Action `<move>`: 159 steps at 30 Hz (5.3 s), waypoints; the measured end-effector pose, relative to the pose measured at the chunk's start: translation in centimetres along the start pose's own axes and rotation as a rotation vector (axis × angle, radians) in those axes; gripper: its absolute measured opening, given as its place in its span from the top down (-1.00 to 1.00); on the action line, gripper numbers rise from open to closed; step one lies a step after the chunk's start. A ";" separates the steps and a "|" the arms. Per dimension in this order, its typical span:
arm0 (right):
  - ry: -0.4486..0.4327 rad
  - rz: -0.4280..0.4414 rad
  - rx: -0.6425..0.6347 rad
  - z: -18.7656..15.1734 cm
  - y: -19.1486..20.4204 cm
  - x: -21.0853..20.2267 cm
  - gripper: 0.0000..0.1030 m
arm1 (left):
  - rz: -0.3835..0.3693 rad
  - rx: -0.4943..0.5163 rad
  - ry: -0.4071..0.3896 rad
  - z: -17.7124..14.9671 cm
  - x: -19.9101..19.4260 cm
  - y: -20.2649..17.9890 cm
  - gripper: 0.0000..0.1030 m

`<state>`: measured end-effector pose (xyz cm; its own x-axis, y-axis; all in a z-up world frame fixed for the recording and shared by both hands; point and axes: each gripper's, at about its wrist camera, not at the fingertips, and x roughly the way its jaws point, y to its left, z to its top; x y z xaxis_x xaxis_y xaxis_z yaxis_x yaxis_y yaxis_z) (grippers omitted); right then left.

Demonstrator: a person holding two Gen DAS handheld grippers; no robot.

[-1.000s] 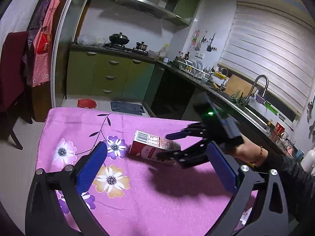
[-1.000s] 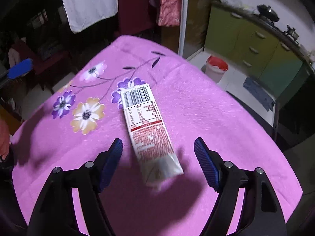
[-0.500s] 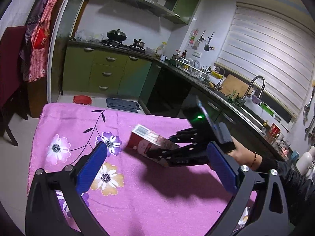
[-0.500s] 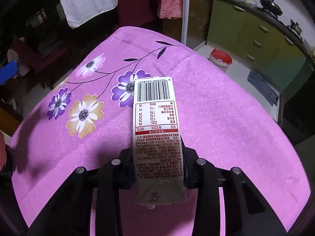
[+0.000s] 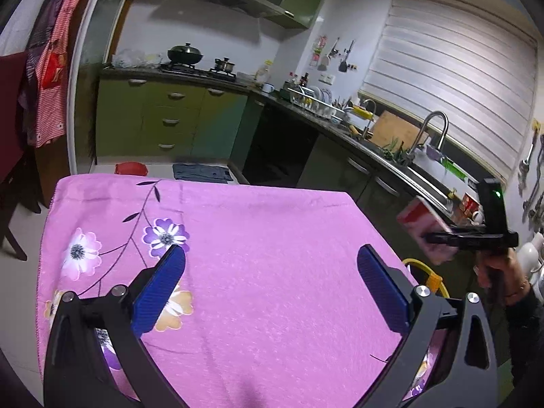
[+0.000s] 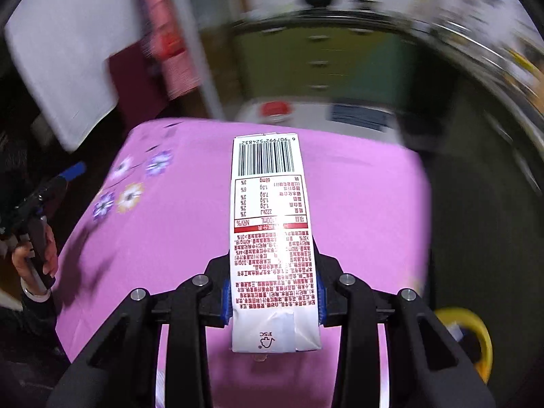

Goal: Collect trash

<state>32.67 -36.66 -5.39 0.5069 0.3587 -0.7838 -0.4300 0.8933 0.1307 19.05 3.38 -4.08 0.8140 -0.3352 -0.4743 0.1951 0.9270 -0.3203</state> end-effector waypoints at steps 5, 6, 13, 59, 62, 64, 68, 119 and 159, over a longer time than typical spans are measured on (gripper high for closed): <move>0.076 -0.229 0.131 -5.7 -8.1 -2.9 0.32 | 0.003 0.032 0.017 -0.4 0.5 -0.9 -0.87; 0.118 -0.265 0.160 -6.8 -9.9 -2.6 0.32 | 0.003 0.036 0.023 -0.5 0.7 -1.0 -0.87; 0.296 -0.411 0.277 -9.9 -16.7 0.5 0.32 | 0.006 0.051 0.049 -0.9 1.5 -1.5 -0.87; -0.016 -0.101 0.393 -19.4 -5.6 -7.1 -0.19 | -0.475 0.943 0.620 -13.5 8.2 -21.3 -0.31; -0.027 -0.100 0.393 -19.5 -5.6 -7.5 -0.21 | -0.449 0.939 0.636 -13.8 8.8 -21.3 -0.05; -0.035 -0.095 0.397 -19.6 -5.6 -7.8 -0.23 | -0.443 0.940 0.640 -13.9 8.9 -21.2 -0.02; -0.042 -0.093 0.398 -19.7 -5.5 -8.1 -0.24 | -0.438 0.940 0.632 -13.9 8.8 -21.2 0.20; -0.119 -0.190 0.631 -29.4 -14.1 -13.7 -0.24 | -0.536 0.952 0.712 -12.5 27.4 -46.8 0.20; -0.166 -0.103 0.445 -25.6 -4.1 -12.4 -0.91 | 0.033 0.255 0.164 -3.5 -1.2 -19.4 -0.87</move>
<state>8.98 -51.72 -11.76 0.6582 0.2687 -0.7033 -0.0290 0.9425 0.3330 12.40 -14.78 -0.23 0.7270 -0.3078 -0.6138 0.3178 0.9432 -0.0965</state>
